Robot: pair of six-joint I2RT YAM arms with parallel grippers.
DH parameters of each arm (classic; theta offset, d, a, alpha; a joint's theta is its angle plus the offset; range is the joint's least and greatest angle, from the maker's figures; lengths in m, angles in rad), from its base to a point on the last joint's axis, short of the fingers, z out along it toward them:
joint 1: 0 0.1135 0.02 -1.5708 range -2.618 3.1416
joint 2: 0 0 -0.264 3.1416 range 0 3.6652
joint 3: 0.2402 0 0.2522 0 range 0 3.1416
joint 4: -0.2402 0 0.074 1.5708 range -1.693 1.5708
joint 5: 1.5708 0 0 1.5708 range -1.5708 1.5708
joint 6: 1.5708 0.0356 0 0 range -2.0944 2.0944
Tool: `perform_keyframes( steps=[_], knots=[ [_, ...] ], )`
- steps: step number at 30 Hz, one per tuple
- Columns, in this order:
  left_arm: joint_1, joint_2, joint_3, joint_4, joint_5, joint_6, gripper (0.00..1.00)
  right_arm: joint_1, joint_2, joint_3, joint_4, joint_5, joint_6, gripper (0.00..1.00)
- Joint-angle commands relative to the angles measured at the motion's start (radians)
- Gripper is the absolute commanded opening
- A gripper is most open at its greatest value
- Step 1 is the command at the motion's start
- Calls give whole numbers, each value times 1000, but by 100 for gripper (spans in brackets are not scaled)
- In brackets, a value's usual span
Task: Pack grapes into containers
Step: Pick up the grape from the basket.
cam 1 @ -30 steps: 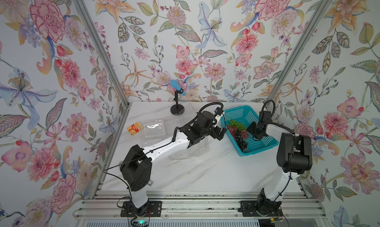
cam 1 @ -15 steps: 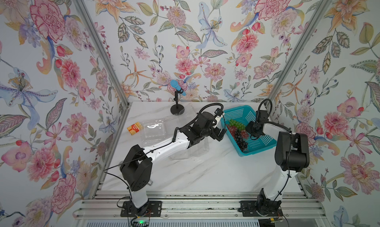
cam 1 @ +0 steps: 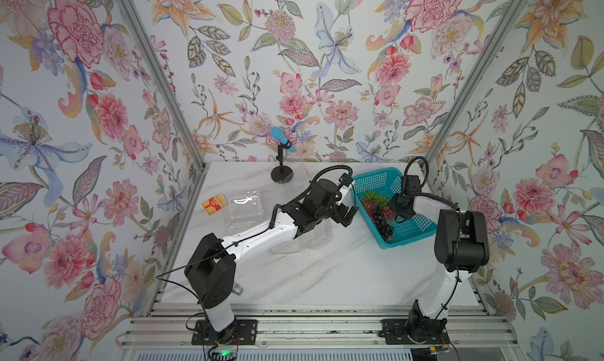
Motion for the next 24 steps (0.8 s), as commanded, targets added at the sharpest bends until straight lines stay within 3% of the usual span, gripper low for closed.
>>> perform_keyframes(
  steps=[1, 7, 24],
  knots=[
    [-13, -39, -23, 24, 6, 33, 100, 25, 18, -1, -22, 47, 26, 28],
    [-13, -53, -41, 25, 7, 51, 100, 40, 26, -1, -16, 44, 43, 27],
    [-3, -94, -93, 46, 10, 61, 100, 59, 40, 2, 0, 77, 74, 11]
  ],
)
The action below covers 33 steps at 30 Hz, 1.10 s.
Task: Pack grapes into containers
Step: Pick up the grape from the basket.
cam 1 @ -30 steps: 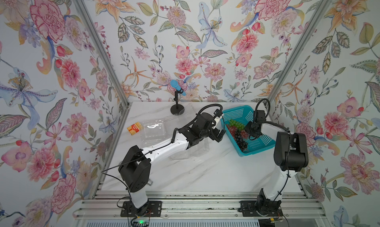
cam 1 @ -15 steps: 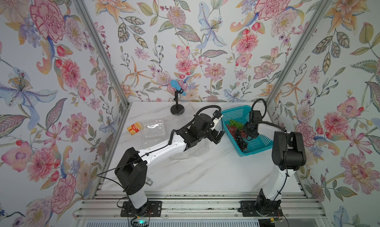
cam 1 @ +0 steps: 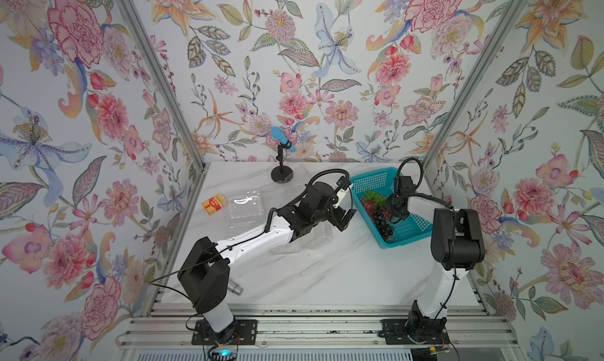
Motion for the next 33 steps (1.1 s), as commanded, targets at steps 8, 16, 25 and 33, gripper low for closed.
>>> perform_keyframes(
  steps=[8, 16, 25, 33],
  knots=[
    [5, -55, -43, 17, 13, 22, 100, 11, 12, -6, -12, 31, 18, 9],
    [8, -57, -44, 22, 19, 17, 100, -2, -8, -27, -4, 38, -1, 0],
    [17, -56, -33, 17, 13, 20, 100, -13, -119, -27, -33, 45, -56, 0],
    [22, -55, -17, 13, 6, 2, 100, -6, -201, -31, -68, 43, -108, 0]
  ],
)
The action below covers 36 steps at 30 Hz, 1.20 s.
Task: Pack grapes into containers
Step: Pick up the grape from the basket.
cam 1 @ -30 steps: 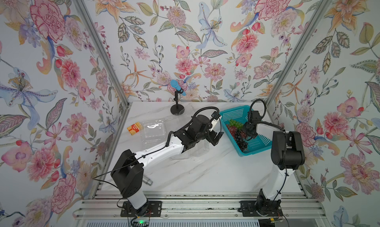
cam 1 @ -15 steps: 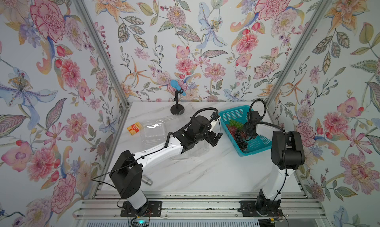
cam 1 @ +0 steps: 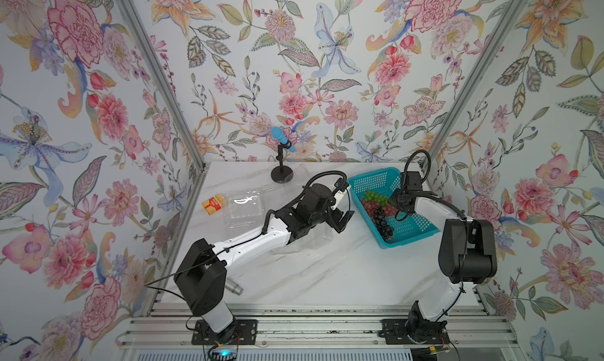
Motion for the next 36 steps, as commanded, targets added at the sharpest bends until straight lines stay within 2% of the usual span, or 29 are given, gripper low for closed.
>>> perform_keyframes(
  steps=[1, 19, 27, 36],
  knots=[
    [14, -32, 19, 2, 3, 0, 100, 5, -46, -11, -36, 12, -36, 0],
    [113, -133, -34, -12, -20, -62, 100, 90, -161, 179, -182, -19, -141, 0],
    [169, -196, -90, -7, -25, -73, 100, 177, -152, 314, -245, 6, -167, 0],
    [247, -289, -185, 27, -9, -102, 100, 334, -94, 532, -337, 36, -180, 0]
  ],
)
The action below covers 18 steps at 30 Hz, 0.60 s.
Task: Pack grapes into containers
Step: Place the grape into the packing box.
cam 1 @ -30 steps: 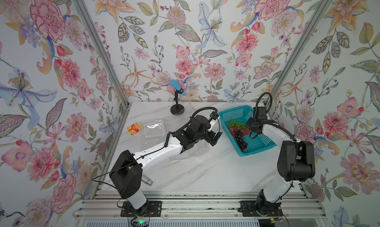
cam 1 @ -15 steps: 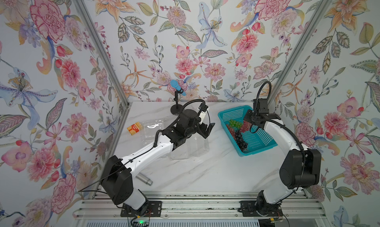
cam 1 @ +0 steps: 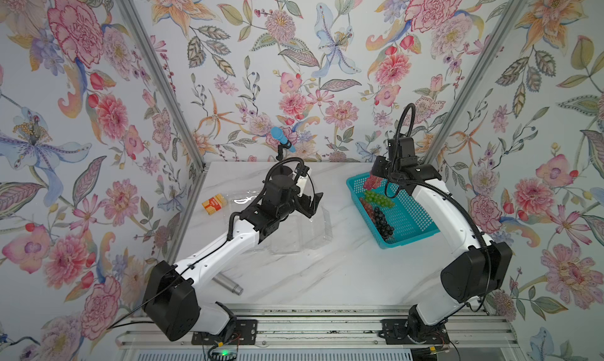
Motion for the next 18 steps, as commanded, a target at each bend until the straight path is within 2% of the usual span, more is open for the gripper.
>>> perform_keyframes(
  steps=[1, 8, 18],
  knots=[
    [33, -53, -43, 30, 0, -40, 100, 61, 41, 87, -58, 24, -13, 0],
    [73, -140, -153, 49, -8, -100, 100, 208, 97, 180, -70, -9, 23, 0],
    [88, -248, -281, 52, -63, -133, 100, 392, 162, 196, -68, -67, 86, 0]
  ],
)
